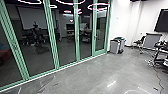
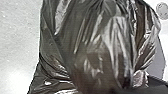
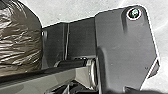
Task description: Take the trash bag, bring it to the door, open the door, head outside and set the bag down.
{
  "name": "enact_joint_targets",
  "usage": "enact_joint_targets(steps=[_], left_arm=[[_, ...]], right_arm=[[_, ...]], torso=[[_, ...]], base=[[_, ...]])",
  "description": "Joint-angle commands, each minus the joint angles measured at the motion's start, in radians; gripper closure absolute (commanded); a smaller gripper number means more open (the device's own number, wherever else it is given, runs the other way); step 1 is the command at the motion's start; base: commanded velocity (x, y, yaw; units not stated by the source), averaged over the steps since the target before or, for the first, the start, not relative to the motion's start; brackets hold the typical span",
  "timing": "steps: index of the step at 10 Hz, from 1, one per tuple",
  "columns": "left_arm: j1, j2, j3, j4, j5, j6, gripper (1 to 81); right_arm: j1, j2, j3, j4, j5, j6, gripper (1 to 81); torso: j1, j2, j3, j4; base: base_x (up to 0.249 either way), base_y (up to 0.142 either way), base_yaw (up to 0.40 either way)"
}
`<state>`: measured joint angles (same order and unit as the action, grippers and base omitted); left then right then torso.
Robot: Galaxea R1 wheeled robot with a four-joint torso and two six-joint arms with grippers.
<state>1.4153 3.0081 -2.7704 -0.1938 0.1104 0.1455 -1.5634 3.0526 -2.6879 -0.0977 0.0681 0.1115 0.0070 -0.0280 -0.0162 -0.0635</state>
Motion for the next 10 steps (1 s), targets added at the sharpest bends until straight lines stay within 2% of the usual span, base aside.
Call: enact_joint_targets(steps=[1,6,10], left_arm=[[-0.063,-0.006,-0.003,0.002,0.061,0.002,81.1],[-0.063,-0.006,-0.003,0.004,0.061,0.002,81.1],[-0.063,-0.007,-0.003,0.002,0.060,0.003,81.1]], right_arm=[[0.050,0.005,0.005,0.003,-0.048,0.000,1.0],[0.047,0.005,0.005,0.003,-0.048,0.000,1.0],[0.047,0.005,0.005,0.003,-0.048,0.000,1.0]], torso=[[0.000,0.000,0.000,0.000],[0.000,0.000,0.000,0.000],[0.000,0.000,0.000,0.000]], base=[[0.154,-0.074,0.000],[0.156,-0.071,0.000],[0.159,0.000,0.000]])
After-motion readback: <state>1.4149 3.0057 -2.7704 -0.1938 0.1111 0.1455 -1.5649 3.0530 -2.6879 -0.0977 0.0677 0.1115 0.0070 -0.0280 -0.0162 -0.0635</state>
